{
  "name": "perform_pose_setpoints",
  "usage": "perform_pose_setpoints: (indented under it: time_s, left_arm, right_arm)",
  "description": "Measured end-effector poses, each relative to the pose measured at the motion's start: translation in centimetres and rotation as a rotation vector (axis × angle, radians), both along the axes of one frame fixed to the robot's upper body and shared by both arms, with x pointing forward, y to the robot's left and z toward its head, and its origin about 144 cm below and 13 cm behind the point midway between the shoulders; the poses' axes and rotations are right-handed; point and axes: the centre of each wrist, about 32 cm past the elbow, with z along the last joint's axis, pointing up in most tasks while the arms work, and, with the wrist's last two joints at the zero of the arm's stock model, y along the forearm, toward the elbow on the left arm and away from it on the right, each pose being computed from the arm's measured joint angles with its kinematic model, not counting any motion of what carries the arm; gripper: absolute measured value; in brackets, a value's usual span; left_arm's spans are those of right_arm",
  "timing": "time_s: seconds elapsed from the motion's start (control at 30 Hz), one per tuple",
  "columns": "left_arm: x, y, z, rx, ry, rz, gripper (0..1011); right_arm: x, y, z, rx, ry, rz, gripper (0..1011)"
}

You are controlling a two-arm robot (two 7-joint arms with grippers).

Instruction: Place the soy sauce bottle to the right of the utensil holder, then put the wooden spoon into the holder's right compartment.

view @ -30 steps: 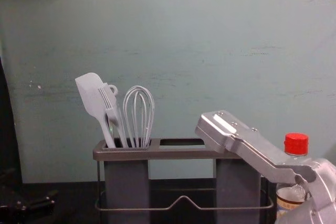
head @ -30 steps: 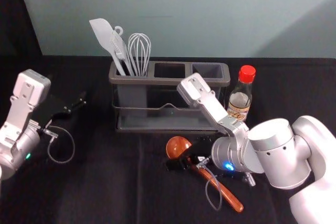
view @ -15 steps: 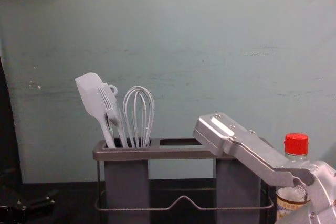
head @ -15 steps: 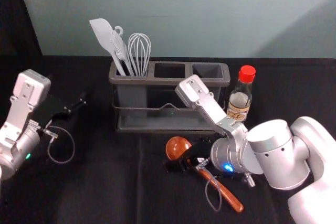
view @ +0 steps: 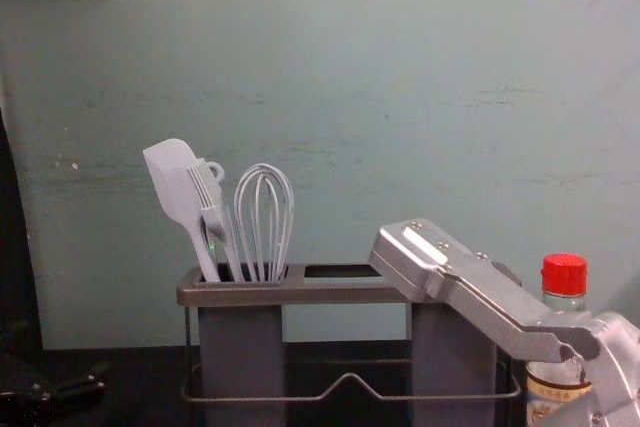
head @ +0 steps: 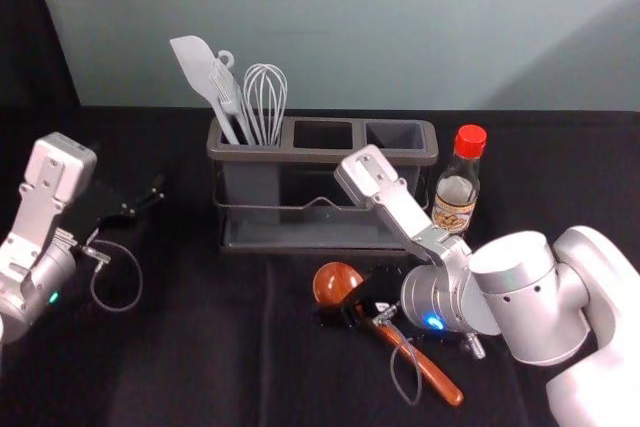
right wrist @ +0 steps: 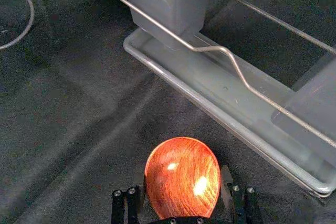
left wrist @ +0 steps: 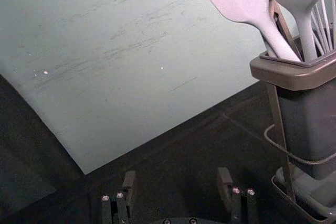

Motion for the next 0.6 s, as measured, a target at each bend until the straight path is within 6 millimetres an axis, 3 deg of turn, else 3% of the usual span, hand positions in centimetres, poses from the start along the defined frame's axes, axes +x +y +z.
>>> perform_pose_setpoints:
  time_s: [0.3,0.6]
  left_arm:
    - [0.0,0.0,0.0,0.0,0.0,0.0,1000]
    - [0.0,0.0,0.0,0.0,0.0,0.0,1000]
  right_arm:
    - [-1.8,-0.7,1.0,0.037,-0.039,0.013,837]
    - [-5.6,-3.7,2.9,0.121,-0.13,0.018,837]
